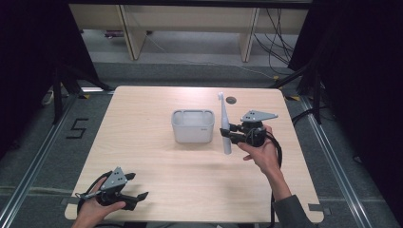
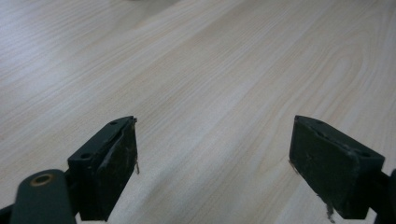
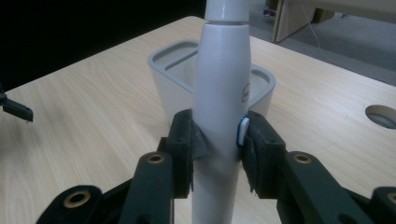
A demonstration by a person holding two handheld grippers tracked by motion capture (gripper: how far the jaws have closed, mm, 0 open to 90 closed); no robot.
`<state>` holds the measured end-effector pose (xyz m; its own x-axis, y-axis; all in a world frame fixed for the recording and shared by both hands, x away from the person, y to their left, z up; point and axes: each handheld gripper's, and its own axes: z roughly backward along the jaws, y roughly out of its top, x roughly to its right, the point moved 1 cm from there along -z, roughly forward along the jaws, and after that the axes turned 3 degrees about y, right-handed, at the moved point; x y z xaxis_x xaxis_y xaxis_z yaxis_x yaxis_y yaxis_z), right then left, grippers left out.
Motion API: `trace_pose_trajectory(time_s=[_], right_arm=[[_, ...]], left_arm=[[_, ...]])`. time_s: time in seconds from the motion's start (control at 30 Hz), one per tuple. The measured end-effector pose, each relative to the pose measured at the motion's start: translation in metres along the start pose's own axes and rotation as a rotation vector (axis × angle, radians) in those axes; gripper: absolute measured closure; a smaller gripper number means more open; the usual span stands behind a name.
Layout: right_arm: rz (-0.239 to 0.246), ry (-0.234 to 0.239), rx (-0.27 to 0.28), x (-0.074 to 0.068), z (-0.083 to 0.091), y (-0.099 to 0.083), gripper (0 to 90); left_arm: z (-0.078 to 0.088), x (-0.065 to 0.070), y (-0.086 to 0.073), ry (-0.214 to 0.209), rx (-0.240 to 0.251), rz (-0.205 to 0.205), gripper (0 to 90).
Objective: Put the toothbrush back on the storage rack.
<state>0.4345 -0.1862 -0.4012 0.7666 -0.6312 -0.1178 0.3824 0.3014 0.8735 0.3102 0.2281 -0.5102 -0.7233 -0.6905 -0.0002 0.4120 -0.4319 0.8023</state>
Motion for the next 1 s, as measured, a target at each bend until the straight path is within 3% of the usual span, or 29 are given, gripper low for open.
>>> trace_pose_trajectory(time_s=[0.03, 0.13, 0.2, 0.23, 0.3, 0.37, 0.43, 0.53, 0.6, 0.63, 0.8, 0.87, 0.9, 0.93, 1.0], right_arm=[[0.001, -0.005, 0.010, 0.001, -0.001, 0.003, 66.9], [-0.017, -0.007, 0.011, 0.000, -0.003, 0.007, 66.9], [-0.012, 0.002, 0.011, 0.001, -0.003, 0.010, 66.9], [0.000, -0.003, 0.026, 0.002, -0.004, 0.011, 66.9], [0.001, 0.000, 0.021, 0.002, -0.005, 0.017, 66.9], [-0.003, -0.011, 0.040, 0.003, -0.007, 0.021, 66.9], [0.006, -0.003, 0.041, 0.005, -0.007, 0.024, 66.9], [-0.028, 0.008, 0.036, 0.003, -0.008, 0.029, 66.9], [-0.015, -0.003, 0.039, 0.005, -0.008, 0.031, 66.9], [-0.004, -0.007, 0.044, 0.007, -0.008, 0.033, 66.9], [-0.023, -0.007, 0.039, 0.008, -0.008, 0.038, 66.9], [-0.003, -0.007, 0.044, 0.009, -0.009, 0.041, 66.9], [-0.028, -0.002, 0.041, 0.008, -0.009, 0.043, 66.9], [-0.023, -0.010, 0.045, 0.009, -0.009, 0.044, 66.9], [-0.018, -0.014, 0.048, 0.009, -0.010, 0.048, 66.8]], left_arm=[[-0.001, 0.001, 0.000, -0.006, 0.024, 0.008, 15.0], [0.000, 0.001, 0.000, -0.006, 0.003, 0.002, 15.0], [0.000, -0.001, 0.000, 0.001, 0.003, -0.008, 15.0], [-0.001, 0.000, 0.000, -0.002, 0.016, 0.006, 15.0], [0.000, 0.000, 0.000, -0.002, 0.000, -0.001, 15.0], [-0.002, 0.001, 0.000, -0.007, 0.017, 0.016, 15.0], [-0.002, 0.001, 0.000, -0.009, 0.017, 0.007, 15.0], [-0.002, 0.000, -0.001, -0.008, 0.009, 0.009, 15.0], [-0.002, 0.001, 0.000, -0.009, 0.018, 0.019, 15.0], [-0.001, 0.000, 0.000, -0.009, 0.008, 0.003, 15.0], [-0.002, 0.002, 0.000, -0.010, 0.020, 0.019, 15.0], [-0.002, 0.000, -0.001, -0.009, 0.008, 0.006, 15.0], [-0.001, -0.004, 0.000, 0.001, -0.007, -0.037, 15.0], [-0.001, 0.001, 0.000, -0.007, 0.014, 0.013, 15.0], [-0.001, 0.001, 0.000, -0.007, 0.013, 0.010, 15.0]])
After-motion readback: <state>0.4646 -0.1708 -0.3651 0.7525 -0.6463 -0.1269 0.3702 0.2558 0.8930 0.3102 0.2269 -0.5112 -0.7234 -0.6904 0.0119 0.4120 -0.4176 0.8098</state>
